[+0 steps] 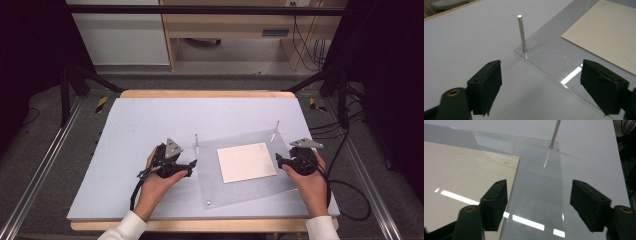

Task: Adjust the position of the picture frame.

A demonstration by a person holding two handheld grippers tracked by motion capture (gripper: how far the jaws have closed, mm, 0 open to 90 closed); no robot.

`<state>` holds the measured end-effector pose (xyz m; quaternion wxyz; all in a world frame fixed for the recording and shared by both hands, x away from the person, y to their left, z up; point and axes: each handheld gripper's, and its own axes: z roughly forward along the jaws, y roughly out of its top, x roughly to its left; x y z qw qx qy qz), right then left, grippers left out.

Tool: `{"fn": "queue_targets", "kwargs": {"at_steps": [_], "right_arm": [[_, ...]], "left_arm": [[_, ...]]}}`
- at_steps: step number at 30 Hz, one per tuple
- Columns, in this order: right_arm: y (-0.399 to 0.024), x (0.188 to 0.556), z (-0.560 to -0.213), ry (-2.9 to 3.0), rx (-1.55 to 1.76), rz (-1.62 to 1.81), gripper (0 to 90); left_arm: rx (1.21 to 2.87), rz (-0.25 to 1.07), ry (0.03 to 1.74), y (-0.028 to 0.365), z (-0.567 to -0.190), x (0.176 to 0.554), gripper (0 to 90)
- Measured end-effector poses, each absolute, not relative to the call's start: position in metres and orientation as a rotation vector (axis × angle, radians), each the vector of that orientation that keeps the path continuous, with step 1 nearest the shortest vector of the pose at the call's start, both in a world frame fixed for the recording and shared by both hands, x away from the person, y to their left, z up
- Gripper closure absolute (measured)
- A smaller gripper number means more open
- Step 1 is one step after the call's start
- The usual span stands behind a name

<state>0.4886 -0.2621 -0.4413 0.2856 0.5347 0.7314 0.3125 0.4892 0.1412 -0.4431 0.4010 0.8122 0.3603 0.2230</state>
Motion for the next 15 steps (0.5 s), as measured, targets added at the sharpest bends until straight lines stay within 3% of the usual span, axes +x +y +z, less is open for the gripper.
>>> {"fn": "queue_targets", "kwargs": {"at_steps": [3, 15], "right_arm": [[-0.259, 0.497, -0.435, 1.972, 1.428, 0.849, 28.4], [-0.266, 0.557, -0.412, 2.185, 1.361, 0.726, 52.2]], "left_arm": [[2.056, 0.566, 0.906, 0.137, -0.441, 0.494, 20.7], [2.048, 0.639, 0.956, 0.123, -0.446, 0.528, 23.2]]}}
